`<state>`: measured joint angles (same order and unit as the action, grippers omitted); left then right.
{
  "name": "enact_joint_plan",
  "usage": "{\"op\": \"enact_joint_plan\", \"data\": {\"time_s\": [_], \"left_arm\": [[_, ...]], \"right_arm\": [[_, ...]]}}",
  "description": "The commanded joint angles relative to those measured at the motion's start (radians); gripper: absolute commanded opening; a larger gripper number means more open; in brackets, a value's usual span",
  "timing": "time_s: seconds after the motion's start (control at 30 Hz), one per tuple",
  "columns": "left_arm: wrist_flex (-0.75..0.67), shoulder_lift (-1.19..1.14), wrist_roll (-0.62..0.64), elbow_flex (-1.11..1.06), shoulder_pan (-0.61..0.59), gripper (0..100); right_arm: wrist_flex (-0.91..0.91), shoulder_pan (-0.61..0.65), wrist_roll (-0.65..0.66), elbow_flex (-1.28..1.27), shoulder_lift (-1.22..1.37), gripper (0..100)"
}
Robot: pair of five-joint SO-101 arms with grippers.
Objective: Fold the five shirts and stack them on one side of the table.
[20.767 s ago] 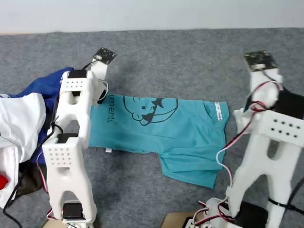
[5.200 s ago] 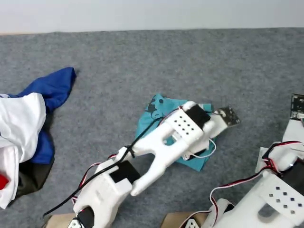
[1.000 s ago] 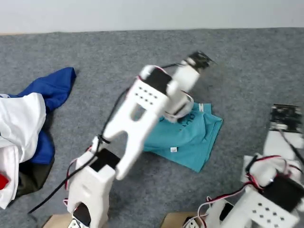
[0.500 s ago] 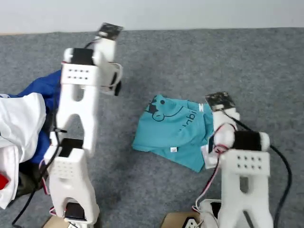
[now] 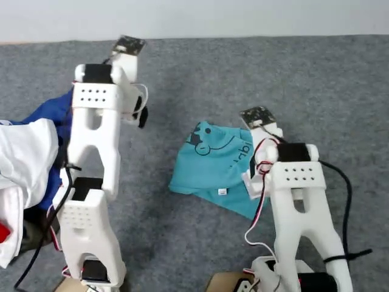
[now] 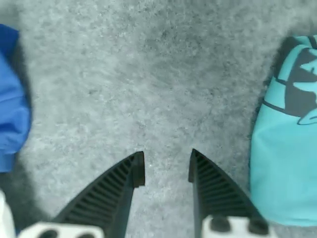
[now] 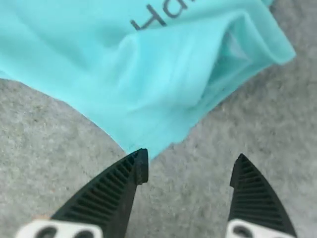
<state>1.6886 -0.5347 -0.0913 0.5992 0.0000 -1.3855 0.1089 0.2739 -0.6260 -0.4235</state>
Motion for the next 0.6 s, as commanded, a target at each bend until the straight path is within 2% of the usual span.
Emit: {"op": "enact_joint_plan", "data": {"time_s": [0.0,0.3,0.57], "left_arm": [[-0.083,-0.008,-0.012,-0.041,0.014,15],[-0.219,-0.146,-0.011,-0.081,0.018,15],[-0.256,-0.215,-0.002,-0.067,0.015,15]], "right_arm": [[0.039,0.036,-0.009,0.057,0.021,27.7],[0.191,0.058,-0.006,0.058,0.159,27.4],[0.257,0.053,-0.006,0.087,0.216,27.3]]}}
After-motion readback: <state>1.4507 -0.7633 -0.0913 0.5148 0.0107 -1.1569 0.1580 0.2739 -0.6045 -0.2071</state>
